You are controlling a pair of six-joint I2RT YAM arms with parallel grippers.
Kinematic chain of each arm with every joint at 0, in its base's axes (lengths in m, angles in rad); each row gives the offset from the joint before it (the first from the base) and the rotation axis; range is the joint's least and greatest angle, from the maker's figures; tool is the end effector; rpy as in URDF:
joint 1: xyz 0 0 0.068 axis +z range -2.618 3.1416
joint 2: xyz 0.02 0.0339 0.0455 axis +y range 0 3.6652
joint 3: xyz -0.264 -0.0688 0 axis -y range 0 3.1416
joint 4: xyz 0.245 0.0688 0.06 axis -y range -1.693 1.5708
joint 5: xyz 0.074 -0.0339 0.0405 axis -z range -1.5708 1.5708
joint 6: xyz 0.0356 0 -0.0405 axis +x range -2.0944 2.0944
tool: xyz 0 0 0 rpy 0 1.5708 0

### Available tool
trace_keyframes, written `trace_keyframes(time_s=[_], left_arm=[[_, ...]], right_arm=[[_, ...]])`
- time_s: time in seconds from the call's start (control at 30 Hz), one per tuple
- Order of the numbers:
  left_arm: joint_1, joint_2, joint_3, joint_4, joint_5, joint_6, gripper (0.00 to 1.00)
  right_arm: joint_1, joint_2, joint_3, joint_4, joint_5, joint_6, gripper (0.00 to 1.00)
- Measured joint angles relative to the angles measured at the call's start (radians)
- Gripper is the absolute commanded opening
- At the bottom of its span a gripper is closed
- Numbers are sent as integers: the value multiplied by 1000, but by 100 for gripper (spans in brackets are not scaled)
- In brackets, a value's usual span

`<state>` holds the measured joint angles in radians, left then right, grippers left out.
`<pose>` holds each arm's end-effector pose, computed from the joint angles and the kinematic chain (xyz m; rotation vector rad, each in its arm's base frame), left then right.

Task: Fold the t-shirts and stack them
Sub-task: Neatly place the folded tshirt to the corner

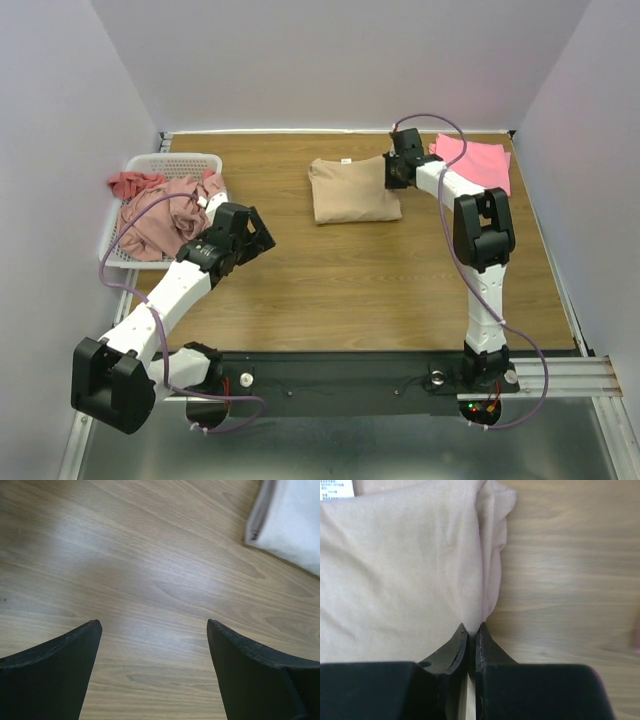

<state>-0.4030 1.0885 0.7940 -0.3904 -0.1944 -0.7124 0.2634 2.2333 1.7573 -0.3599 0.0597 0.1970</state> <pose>0.2178 -0.0854 0.2648 -0.4527 2.2228 -0.3814 0.4844 0.1284 0.1815 -0.0523 2.4090 0.1416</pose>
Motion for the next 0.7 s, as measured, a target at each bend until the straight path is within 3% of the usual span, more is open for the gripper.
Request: trace_keyframes(time_s=[0.3,0.7], left_arm=[[0,2,0,-57,-45,-26,98],[0,36,9,-106,-83,-30,98]], right_arm=[[-37,-50,99,-19,250,-211,0],[-194,-68,264,-39,344,-337,0]])
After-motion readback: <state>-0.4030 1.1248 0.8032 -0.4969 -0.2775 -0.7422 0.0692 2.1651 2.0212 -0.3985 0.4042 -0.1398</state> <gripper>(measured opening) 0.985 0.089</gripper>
